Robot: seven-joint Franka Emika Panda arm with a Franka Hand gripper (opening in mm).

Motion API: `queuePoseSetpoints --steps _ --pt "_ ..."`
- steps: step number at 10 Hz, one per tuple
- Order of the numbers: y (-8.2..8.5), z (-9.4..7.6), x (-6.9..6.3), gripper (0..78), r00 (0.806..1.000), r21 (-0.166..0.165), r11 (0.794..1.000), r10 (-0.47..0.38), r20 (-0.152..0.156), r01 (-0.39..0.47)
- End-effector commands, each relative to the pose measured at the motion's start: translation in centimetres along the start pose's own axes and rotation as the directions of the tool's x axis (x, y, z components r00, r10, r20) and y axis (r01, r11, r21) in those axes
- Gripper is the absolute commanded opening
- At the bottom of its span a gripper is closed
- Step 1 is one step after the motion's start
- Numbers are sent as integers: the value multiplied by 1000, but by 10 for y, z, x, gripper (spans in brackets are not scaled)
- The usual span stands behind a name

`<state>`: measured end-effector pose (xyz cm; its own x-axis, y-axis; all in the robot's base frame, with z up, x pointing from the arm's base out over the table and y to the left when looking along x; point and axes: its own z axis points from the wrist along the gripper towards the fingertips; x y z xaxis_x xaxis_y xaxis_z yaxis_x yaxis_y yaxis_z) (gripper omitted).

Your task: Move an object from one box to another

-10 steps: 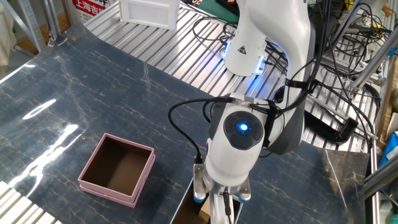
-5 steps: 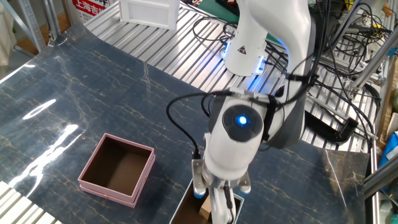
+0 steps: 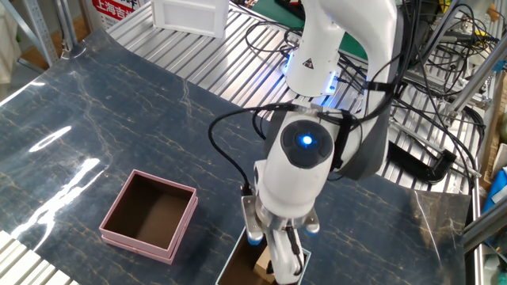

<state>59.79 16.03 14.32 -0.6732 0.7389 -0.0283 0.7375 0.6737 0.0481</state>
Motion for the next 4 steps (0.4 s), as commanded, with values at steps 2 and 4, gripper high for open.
queuePoseSetpoints --steps 2,4 --pt "-26 -66 -8 773 928 29 928 -369 -45 371" --pt "-26 -69 -7 773 921 46 920 -387 -47 389"
